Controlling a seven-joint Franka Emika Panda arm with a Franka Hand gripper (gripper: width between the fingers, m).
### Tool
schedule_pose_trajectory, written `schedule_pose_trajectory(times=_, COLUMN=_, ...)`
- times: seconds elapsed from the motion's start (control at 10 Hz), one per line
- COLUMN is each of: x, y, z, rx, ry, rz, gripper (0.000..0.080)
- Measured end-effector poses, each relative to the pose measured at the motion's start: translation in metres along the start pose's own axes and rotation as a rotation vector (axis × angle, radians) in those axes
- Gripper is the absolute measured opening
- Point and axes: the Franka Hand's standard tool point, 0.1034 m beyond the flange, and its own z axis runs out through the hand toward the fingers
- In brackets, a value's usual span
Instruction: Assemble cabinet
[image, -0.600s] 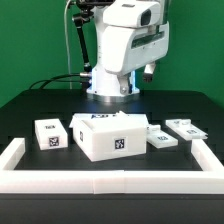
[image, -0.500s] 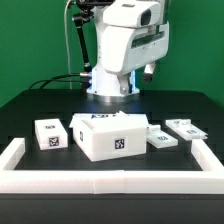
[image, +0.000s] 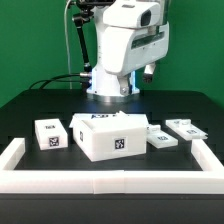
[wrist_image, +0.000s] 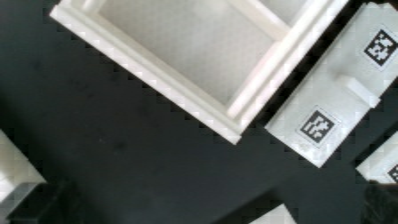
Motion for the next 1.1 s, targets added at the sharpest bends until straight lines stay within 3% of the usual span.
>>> schedule_pose_trajectory(times=0.3, x=-0.023, y=-0.016, z=0.017, rx=-0.069, ry=0.043, rz=-0.291, gripper=0.0798)
schedule_pose_trajectory(times=0.5, x=-0.042, y=-0.023, z=0.033, rx=-0.085, ry=0.048, rz=-0.529, gripper=0.0798)
schedule_pose_trajectory(times=0.9, x=-0.043, y=-0.022, z=0.035, rx=-0.082, ry=0.049, rz=-0.522, gripper=0.0798)
schedule_pose_trajectory(times=1.1, x=-0.059, y=-0.019, z=0.042, rx=-0.104, ry=0.065, rz=-0.729, gripper=0.0798)
